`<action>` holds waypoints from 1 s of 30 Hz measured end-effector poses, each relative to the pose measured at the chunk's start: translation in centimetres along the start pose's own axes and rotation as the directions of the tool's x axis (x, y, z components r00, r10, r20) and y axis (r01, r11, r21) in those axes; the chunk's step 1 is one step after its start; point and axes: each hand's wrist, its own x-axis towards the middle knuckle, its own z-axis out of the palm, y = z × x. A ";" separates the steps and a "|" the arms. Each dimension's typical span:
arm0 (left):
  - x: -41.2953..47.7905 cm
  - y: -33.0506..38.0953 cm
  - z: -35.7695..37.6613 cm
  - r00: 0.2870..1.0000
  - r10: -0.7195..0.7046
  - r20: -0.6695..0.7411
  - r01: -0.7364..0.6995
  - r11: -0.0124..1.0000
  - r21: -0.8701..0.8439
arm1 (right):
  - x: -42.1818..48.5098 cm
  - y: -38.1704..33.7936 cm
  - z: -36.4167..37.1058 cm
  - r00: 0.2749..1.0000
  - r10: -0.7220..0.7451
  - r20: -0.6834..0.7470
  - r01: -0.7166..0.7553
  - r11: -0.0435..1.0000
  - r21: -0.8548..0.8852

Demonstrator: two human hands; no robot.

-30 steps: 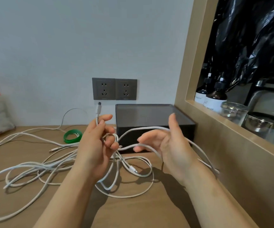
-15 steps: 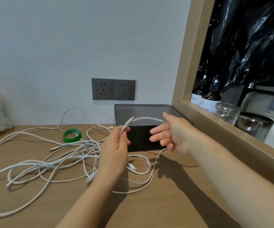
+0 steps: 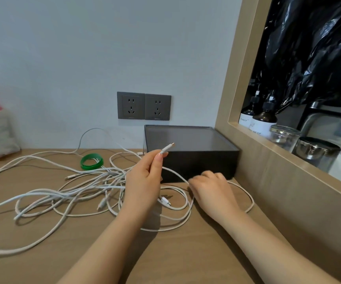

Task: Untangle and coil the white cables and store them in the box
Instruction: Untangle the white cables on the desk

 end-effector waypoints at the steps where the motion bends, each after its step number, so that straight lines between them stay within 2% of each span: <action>1: 0.1 0.1 0.0 0.999 -0.038 0.018 0.038 0.999 -0.019 | -0.3 0.3 0.7 0.999 0.039 0.017 -0.039 0.999 -0.007; 4: 0.5 0.6 -0.4 0.983 -0.156 0.095 0.169 0.976 -0.139 | 0.1 0.2 0.7 0.979 0.194 -0.058 -0.196 0.980 -0.020; 5: 0.6 0.9 -0.5 0.975 -0.191 0.116 0.211 0.959 -0.188 | 0.6 -0.1 0.2 0.966 0.236 -0.105 -0.234 0.972 0.032; 7: 1.0 1.8 -0.7 0.961 -0.240 0.133 0.269 0.923 -0.277 | 1.8 -1.0 -1.4 0.942 0.310 -0.129 -0.253 0.908 0.333; 8: 1.4 2.3 -0.7 0.957 -0.256 0.134 0.287 0.902 -0.322 | 2.3 -1.6 -2.2 0.945 0.309 -0.112 -0.212 0.833 0.511; 9: 1.8 2.7 -0.6 0.954 -0.265 0.137 0.298 0.883 -0.363 | 2.6 -2.3 -2.7 0.952 0.285 -0.109 -0.144 0.735 0.663; 11: 2.7 3.4 -0.5 0.950 -0.275 0.145 0.311 0.845 -0.434 | 2.4 -3.5 -3.2 0.975 0.206 -0.080 -0.037 0.511 0.859; 12: 3.0 3.6 -0.4 0.950 -0.276 0.142 0.310 0.826 -0.471 | 2.1 -3.8 -3.1 0.992 0.124 -0.027 -0.030 0.435 0.900; 13: 3.3 3.7 -0.5 0.952 -0.275 0.135 0.305 0.806 -0.507 | 1.8 -3.9 -3.0 0.999 0.014 0.036 -0.038 0.414 0.909; 15: 3.7 3.4 -0.8 0.950 -0.291 0.117 0.303 0.757 -0.578 | 1.2 -3.3 -2.8 0.970 -0.176 0.169 -0.063 0.488 0.870; 17: 3.9 3.0 -1.4 0.946 -0.312 0.094 0.301 0.728 -0.616 | 1.0 -2.4 -3.0 0.930 -0.235 0.282 -0.095 0.587 0.804; 19: 3.9 2.4 -2.0 0.947 -0.316 0.054 0.287 0.761 -0.581 | 0.9 -1.6 -3.3 0.928 -0.202 0.313 -0.112 0.651 0.751; 22: 3.8 1.7 -2.6 0.960 -0.277 -0.034 0.240 0.883 -0.403 | 0.4 0.1 -3.8 0.964 -0.098 0.248 -0.132 0.634 0.762; 23: 3.7 1.6 -2.7 0.962 -0.267 -0.052 0.230 0.902 -0.364 | 0.3 0.6 -4.0 0.973 -0.078 0.218 -0.132 0.589 0.797; 24: 3.6 1.5 -2.7 0.964 -0.258 -0.059 0.222 0.909 -0.352 | 0.2 0.8 -4.2 0.982 -0.064 0.178 -0.123 0.500 0.857; 25: 3.5 1.5 -2.7 0.967 -0.246 -0.059 0.211 0.912 -0.352 | 0.1 0.8 -4.3 0.992 -0.040 0.122 -0.102 0.341 0.935; 27: 3.3 1.5 -2.4 0.975 -0.216 -0.055 0.184 0.919 -0.348 | 0.2 0.6 -4.7 0.992 0.123 0.017 -0.009 -0.066 0.998; 28: 3.2 1.5 -2.2 0.977 -0.204 -0.054 0.174 0.924 -0.340 | 0.2 0.4 -4.7 0.972 0.229 -0.046 0.074 -0.111 0.991; 29: 3.1 1.5 -2.0 0.978 -0.199 -0.055 0.170 0.928 -0.332 | 0.3 0.3 -4.5 0.935 0.324 -0.142 0.146 0.012 0.989; 30: 3.0 1.5 -1.7 0.979 -0.197 -0.052 0.171 0.932 -0.319 | 0.5 0.2 -4.2 0.902 0.355 -0.248 0.175 0.226 0.958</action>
